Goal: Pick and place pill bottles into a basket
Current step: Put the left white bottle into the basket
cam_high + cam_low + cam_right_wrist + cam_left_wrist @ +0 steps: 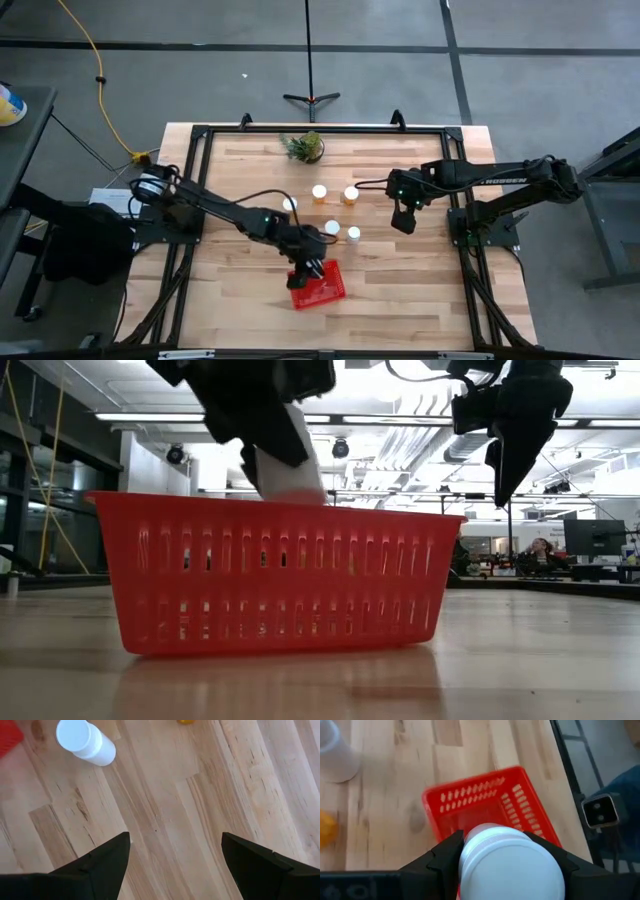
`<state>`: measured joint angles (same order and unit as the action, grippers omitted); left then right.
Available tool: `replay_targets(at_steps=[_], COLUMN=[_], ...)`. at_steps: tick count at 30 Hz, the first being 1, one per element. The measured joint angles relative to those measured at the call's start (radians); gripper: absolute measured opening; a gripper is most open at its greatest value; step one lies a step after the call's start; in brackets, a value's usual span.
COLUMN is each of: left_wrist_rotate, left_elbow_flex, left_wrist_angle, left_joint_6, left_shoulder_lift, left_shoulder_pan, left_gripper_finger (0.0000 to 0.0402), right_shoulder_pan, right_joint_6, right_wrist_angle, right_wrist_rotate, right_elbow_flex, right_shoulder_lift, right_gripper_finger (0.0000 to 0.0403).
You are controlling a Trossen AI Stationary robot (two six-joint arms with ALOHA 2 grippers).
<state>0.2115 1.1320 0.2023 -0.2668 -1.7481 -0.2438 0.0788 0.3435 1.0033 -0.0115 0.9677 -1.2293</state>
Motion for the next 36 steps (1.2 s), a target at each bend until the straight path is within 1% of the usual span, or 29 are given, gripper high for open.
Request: replay_targets(at_steps=[12, 15, 18, 21, 23, 29, 36], left_wrist_rotate=[0.006, -0.035, -0.045, -0.047, -0.070, -0.107, -0.112], left_elbow_flex=[0.000, 0.019, 0.057, 0.092, 0.107, 0.126, 0.126], left_wrist_angle=[-0.134, -0.141, -0.130, -0.106, -0.075, 0.026, 0.032], left_joint_6=[0.003, 0.052, 0.122, 0.161, 0.180, 0.194, 0.218], left_shoulder_lift=[-0.101, -0.117, -0.135, -0.145, -0.147, -0.147, -0.147], left_shoulder_pan=[0.001, 0.001, 0.001, 0.002, 0.002, 0.002, 0.002], left_gripper_finger=[0.0227, 0.0227, 0.0227, 0.0228, 0.0228, 0.0228, 0.0228], right_shoulder_pan=[0.000, 0.000, 0.000, 0.000, 0.000, 0.000, 0.000], right_joint_6=[-0.001, -0.003, -0.003, -0.003, -0.003, -0.003, -0.004], right_wrist_angle=[-0.001, -0.003, -0.004, -0.003, -0.003, -0.004, -0.006], right_wrist_rotate=[0.000, 0.000, 0.000, 0.001, 0.002, 0.003, 0.003], right_elbow_flex=[0.000, 0.000, 0.000, 0.000, 0.000, 0.000, 0.000], right_shoulder_lift=[0.000, 0.000, 0.000, 0.000, 0.000, 0.000, 0.000], right_gripper_finger=[0.0305, 0.0305, 0.0305, 0.0305, 0.0305, 0.0305, 0.0305])
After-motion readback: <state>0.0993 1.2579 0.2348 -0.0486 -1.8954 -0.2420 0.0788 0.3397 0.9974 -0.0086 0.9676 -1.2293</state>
